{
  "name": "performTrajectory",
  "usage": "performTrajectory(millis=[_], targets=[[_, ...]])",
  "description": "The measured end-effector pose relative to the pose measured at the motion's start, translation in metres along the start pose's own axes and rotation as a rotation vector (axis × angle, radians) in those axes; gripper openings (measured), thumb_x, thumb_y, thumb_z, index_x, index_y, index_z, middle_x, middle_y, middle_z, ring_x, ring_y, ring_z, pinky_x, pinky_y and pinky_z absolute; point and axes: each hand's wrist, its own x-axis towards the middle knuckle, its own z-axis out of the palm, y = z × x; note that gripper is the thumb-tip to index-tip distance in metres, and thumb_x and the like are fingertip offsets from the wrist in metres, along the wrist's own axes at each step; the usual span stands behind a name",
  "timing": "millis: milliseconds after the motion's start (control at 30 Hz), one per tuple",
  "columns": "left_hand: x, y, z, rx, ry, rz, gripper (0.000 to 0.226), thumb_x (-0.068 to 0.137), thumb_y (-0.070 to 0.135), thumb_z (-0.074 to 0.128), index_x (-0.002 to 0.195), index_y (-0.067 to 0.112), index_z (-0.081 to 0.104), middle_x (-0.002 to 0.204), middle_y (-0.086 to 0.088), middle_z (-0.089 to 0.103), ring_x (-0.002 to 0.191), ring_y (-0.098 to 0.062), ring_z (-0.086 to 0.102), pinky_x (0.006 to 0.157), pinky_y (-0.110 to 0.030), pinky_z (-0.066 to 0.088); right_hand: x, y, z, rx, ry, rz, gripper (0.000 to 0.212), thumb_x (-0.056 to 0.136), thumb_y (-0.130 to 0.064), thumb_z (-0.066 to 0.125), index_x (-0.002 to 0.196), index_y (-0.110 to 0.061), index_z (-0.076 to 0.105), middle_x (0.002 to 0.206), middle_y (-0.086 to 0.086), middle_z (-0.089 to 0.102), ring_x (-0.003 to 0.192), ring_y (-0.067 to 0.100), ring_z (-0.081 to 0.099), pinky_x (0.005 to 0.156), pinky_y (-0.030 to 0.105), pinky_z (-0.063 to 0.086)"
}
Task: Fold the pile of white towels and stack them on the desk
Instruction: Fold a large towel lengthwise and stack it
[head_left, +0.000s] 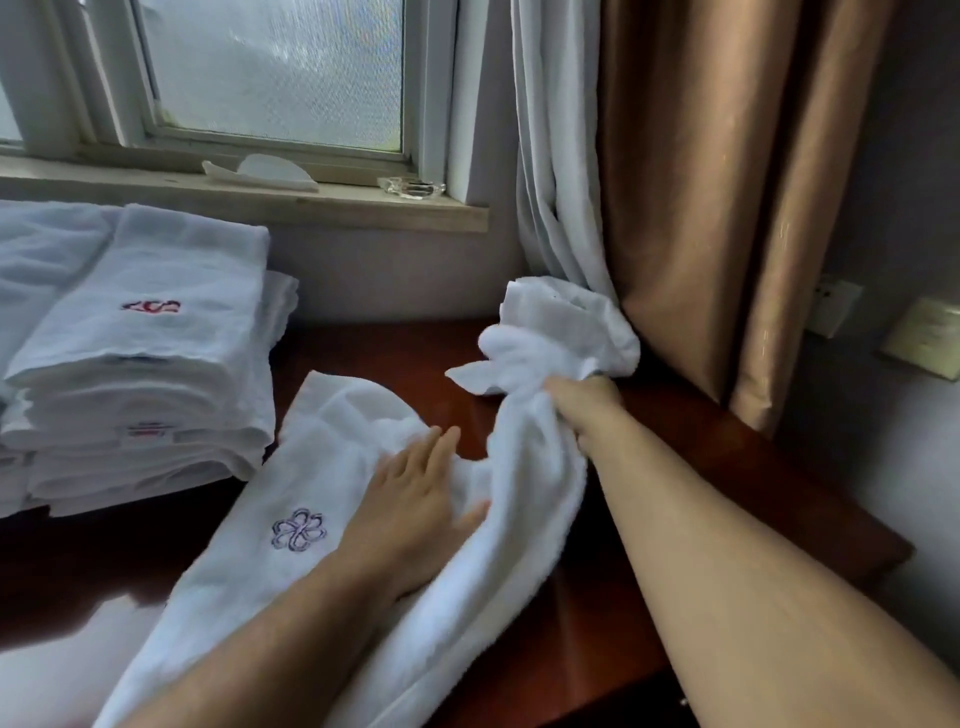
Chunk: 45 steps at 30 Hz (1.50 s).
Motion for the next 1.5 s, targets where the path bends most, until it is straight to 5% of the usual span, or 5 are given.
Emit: performTrajectory(millis=[133, 433, 733, 1133, 1500], targets=[[0.004, -0.011, -0.005, 0.005, 0.06, -0.173, 0.102, 0.078, 0.083, 0.001, 0.16, 0.024, -0.002, 0.169, -0.003, -0.003, 0.155, -0.02, -0.003, 0.125, -0.043, 0.002, -0.014, 0.017, -0.032, 0.728, 0.277, -0.023, 0.031, 0.067, -0.026, 0.07, 0.094, -0.012, 0.075, 0.082, 0.001, 0.078, 0.07, 0.02, 0.076, 0.055, 0.027, 0.056], [0.009, 0.009, -0.007, 0.093, 0.192, 0.116, 0.052, 0.098, 0.026, 0.043, 0.15, 0.035, 0.041, 0.157, 0.004, 0.039, 0.144, -0.021, 0.031, 0.117, -0.043, 0.029, -0.047, 0.084, -0.098, -0.155, 0.598, 0.042, 0.075, 0.083, -0.024, 0.073, 0.142, 0.001, 0.034, 0.136, 0.027, 0.051, 0.114, 0.044, 0.057, 0.088, 0.049, 0.049], [0.032, 0.029, 0.008, 0.133, -0.178, 0.08, 0.079, 0.082, 0.084, 0.033, 0.15, 0.047, 0.021, 0.167, 0.005, 0.012, 0.154, -0.026, 0.007, 0.122, -0.055, 0.006, -0.052, 0.085, -0.105, -0.959, 0.813, -0.425, 0.075, 0.087, -0.007, 0.05, 0.157, -0.02, 0.026, 0.16, 0.018, 0.023, 0.143, 0.042, 0.025, 0.107, 0.055, 0.028], [0.084, 0.065, 0.002, 0.065, -0.028, 0.128, 0.04, 0.097, 0.055, 0.044, 0.132, 0.036, 0.054, 0.143, 0.005, 0.05, 0.132, -0.02, 0.042, 0.1, -0.041, 0.04, 0.021, 0.061, -0.073, -1.136, 0.174, 0.149, 0.038, 0.094, -0.043, 0.044, 0.112, -0.017, 0.066, 0.099, 0.007, 0.059, 0.084, 0.025, 0.051, 0.067, 0.034, 0.038], [0.092, 0.04, 0.03, 0.156, -0.173, 0.116, 0.104, 0.067, 0.091, 0.003, 0.158, 0.041, 0.0, 0.169, 0.007, -0.007, 0.155, -0.018, -0.012, 0.122, -0.057, -0.007, 0.122, 0.062, -0.074, -1.045, 0.047, 0.063, 0.071, 0.096, -0.036, 0.046, 0.16, -0.026, 0.017, 0.168, 0.005, 0.008, 0.153, 0.038, 0.006, 0.118, 0.062, 0.011]])
